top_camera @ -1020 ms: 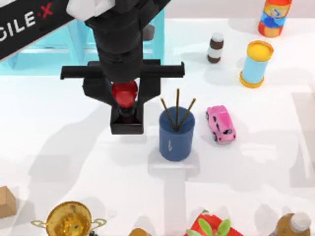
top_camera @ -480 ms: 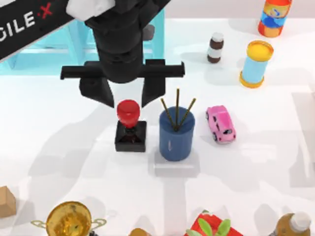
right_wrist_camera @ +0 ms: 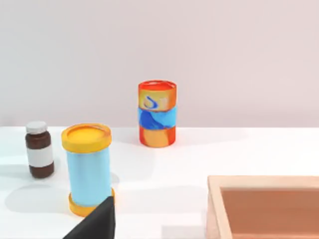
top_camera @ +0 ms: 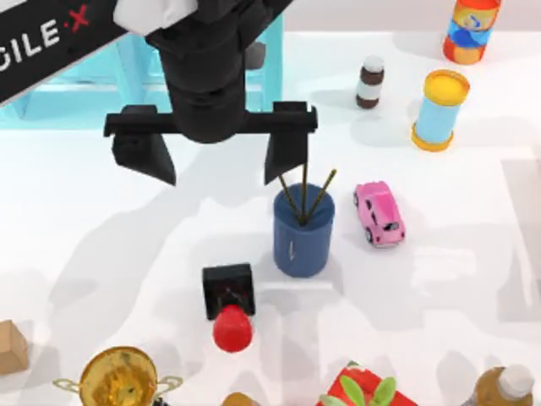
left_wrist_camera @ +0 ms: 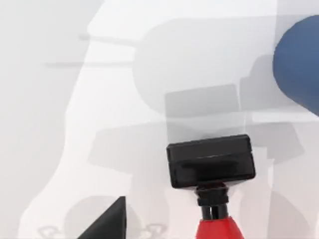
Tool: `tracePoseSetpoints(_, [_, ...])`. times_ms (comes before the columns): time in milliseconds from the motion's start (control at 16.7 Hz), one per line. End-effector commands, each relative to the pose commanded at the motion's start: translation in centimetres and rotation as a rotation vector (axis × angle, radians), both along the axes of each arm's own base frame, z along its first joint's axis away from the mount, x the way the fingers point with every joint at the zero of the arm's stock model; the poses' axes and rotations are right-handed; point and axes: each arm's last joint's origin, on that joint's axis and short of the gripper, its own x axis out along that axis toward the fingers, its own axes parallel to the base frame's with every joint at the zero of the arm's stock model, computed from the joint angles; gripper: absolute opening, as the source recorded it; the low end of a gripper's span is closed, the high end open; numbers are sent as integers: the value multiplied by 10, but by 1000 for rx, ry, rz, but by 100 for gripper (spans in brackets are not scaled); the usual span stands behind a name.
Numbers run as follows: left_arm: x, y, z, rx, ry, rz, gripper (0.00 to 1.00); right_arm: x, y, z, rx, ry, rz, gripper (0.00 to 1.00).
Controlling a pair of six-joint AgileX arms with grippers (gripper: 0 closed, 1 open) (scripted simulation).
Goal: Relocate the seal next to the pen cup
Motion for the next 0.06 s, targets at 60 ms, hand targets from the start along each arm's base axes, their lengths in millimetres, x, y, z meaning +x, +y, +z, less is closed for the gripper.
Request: tracePoseSetpoints(60, [0,0,0,0,0,0,100,0,0,0,0,0,0,100])
